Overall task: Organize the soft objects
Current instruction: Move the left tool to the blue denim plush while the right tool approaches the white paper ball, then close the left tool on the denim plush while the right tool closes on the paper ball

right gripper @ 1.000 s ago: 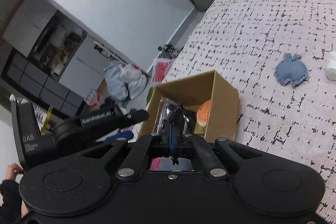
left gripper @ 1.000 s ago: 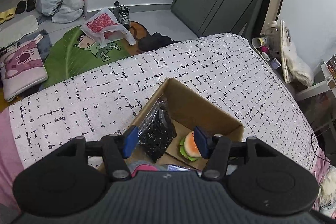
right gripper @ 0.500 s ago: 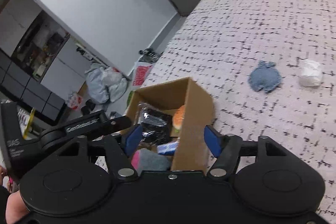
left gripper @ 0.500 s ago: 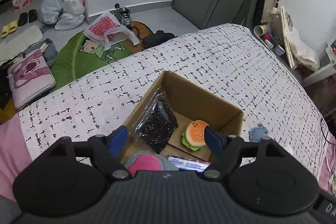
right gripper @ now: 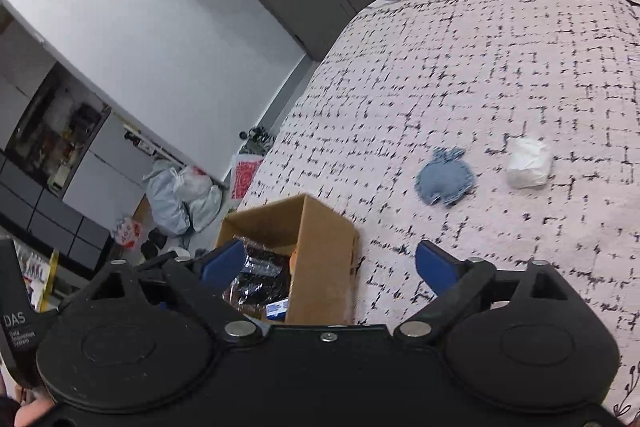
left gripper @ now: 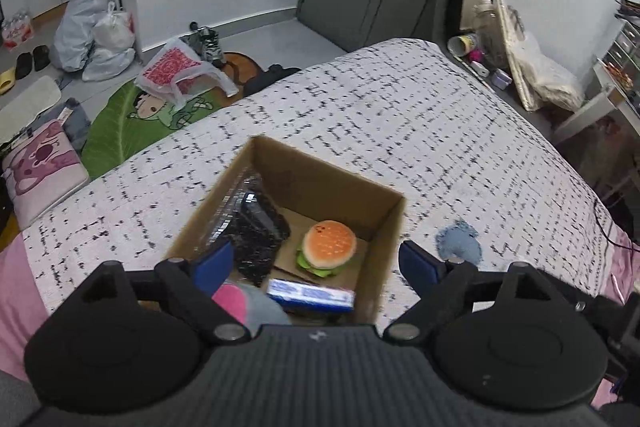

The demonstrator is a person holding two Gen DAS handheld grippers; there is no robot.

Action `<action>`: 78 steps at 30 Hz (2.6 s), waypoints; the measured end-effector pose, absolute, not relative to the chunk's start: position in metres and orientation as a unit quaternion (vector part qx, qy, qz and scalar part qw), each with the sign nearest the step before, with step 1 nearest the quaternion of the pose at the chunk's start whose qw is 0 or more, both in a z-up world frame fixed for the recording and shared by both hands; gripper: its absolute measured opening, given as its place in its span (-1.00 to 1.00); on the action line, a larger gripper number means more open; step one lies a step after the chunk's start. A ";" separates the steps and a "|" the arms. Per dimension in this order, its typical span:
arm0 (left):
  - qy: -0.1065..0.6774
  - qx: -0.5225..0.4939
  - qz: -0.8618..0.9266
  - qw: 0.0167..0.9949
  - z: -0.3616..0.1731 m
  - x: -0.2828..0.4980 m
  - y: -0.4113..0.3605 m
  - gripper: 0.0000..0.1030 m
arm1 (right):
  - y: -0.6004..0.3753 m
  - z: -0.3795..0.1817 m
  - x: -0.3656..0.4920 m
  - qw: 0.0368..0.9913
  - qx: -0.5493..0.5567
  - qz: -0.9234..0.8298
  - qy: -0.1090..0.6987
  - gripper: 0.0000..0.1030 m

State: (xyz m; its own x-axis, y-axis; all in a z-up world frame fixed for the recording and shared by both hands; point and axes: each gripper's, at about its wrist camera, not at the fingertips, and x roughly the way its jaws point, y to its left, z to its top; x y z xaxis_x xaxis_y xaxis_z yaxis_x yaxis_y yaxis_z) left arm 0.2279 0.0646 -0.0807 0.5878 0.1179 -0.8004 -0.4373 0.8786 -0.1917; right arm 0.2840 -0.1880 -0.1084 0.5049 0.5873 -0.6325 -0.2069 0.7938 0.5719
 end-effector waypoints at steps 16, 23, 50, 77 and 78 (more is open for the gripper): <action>0.415 -0.163 0.134 0.885 -0.063 0.250 0.016 0.73 | -0.248 -0.105 0.300 0.844 0.278 0.194 0.415 0.98; 0.419 -0.156 0.121 0.886 -0.064 0.268 -0.006 0.73 | -0.284 -0.112 0.310 0.840 0.324 0.143 0.411 0.98; 0.462 -0.170 0.077 0.867 -0.124 0.354 -0.050 0.72 | -0.301 -0.184 0.358 0.807 0.366 0.076 0.457 0.54; 0.520 -0.219 0.064 0.823 -0.211 0.410 -0.045 -0.08 | -0.277 -0.251 0.402 0.766 0.400 0.060 0.500 -0.33; 0.521 -0.225 0.061 0.821 -0.211 0.409 -0.044 -0.17 | -0.278 -0.251 0.401 0.765 0.404 0.060 0.498 -0.33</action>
State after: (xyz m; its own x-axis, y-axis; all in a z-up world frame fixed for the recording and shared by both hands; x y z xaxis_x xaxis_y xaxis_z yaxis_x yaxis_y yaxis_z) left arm 0.4093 -0.0443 -0.2112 0.4496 -0.1346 -0.8830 -0.3346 0.8912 -0.3062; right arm 0.4009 -0.2777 -0.2510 0.4968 0.4939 -0.7137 0.3110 0.6664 0.6776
